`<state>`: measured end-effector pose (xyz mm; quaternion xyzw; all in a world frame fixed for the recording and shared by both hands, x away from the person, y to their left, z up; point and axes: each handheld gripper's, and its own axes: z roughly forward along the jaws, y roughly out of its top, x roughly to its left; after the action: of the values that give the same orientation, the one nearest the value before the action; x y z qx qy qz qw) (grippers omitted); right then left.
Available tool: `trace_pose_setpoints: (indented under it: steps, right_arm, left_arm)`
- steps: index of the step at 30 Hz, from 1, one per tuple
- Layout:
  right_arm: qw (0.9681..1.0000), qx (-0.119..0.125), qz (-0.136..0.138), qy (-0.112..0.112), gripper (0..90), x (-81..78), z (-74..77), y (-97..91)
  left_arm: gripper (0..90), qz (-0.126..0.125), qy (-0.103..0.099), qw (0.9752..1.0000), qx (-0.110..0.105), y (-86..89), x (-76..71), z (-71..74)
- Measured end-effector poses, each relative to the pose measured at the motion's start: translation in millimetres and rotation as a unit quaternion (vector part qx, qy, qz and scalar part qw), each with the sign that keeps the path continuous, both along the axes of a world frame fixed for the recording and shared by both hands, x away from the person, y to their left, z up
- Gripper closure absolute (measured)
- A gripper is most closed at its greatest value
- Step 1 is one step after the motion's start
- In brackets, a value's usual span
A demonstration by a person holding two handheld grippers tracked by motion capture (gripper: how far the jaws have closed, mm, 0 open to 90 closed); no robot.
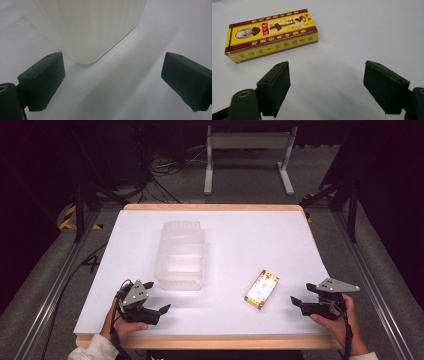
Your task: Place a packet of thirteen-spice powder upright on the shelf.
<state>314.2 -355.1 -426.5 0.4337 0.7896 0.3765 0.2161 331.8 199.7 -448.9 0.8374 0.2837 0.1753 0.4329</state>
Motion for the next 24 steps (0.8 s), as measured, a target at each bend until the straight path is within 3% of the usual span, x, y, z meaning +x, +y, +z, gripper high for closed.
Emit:
trace_pose_setpoints:
  steps: [9, 11, 13, 14, 15, 16, 17, 19, 20, 21, 24]
  right_arm:
    - [0.9997, 0.018, 0.014, 0.012, 25.4, -0.3, 4.5, 12.1]
    - [0.9993, 0.026, 0.014, 0.023, 30.9, 4.9, 6.6, 28.2]
    - [0.9988, 0.035, 0.009, 0.034, 31.2, 7.8, 6.6, 32.4]
    - [0.9978, 0.049, -0.002, 0.045, 31.6, 11.9, 6.4, 36.4]
    - [0.9914, 0.092, -0.041, 0.084, 27.6, 22.9, 5.0, 43.7]
    - [0.9914, 0.092, -0.041, 0.084, 27.6, 22.9, 5.0, 43.7]
    - [0.9884, 0.106, -0.046, 0.098, 28.0, 28.0, 5.1, 48.3]
    - [0.9878, 0.098, -0.061, 0.104, 27.6, 42.9, 5.2, 62.0]
    - [0.9878, 0.098, -0.061, 0.104, 27.6, 42.9, 5.2, 62.0]
    - [0.9856, 0.102, -0.064, 0.119, 25.2, 52.2, 3.3, 68.3]
    - [0.9850, 0.103, -0.069, 0.121, 24.4, 61.9, 4.2, 77.9]
  left_arm:
    - [7.2, 0.002, -0.004, 1.0000, 0.003, 2.3, -4.8, -0.2]
    - [7.5, 0.002, 0.000, 1.0000, 0.002, 2.8, -4.1, -0.8]
    - [7.5, 0.001, 0.001, 1.0000, 0.004, 3.0, -3.7, -1.0]
    - [7.5, 0.001, 0.001, 1.0000, 0.004, 2.6, -3.5, -1.2]
    - [7.5, -0.002, 0.003, 1.0000, 0.006, 1.3, -3.6, -1.6]
    - [7.5, -0.002, 0.003, 1.0000, 0.006, 1.3, -3.6, -1.6]
    - [7.5, -0.003, 0.003, 1.0000, 0.008, 0.6, -3.8, -1.7]
    - [7.4, -0.006, 0.002, 1.0000, 0.006, -0.4, -4.0, -1.4]
    - [7.5, -0.006, 0.002, 1.0000, 0.006, -0.4, -4.0, -1.4]
    - [7.4, -0.007, 0.003, 0.9999, 0.007, -0.6, -4.3, -1.3]
    - [7.3, -0.010, 0.006, 0.9999, 0.005, -0.1, -4.6, -1.9]
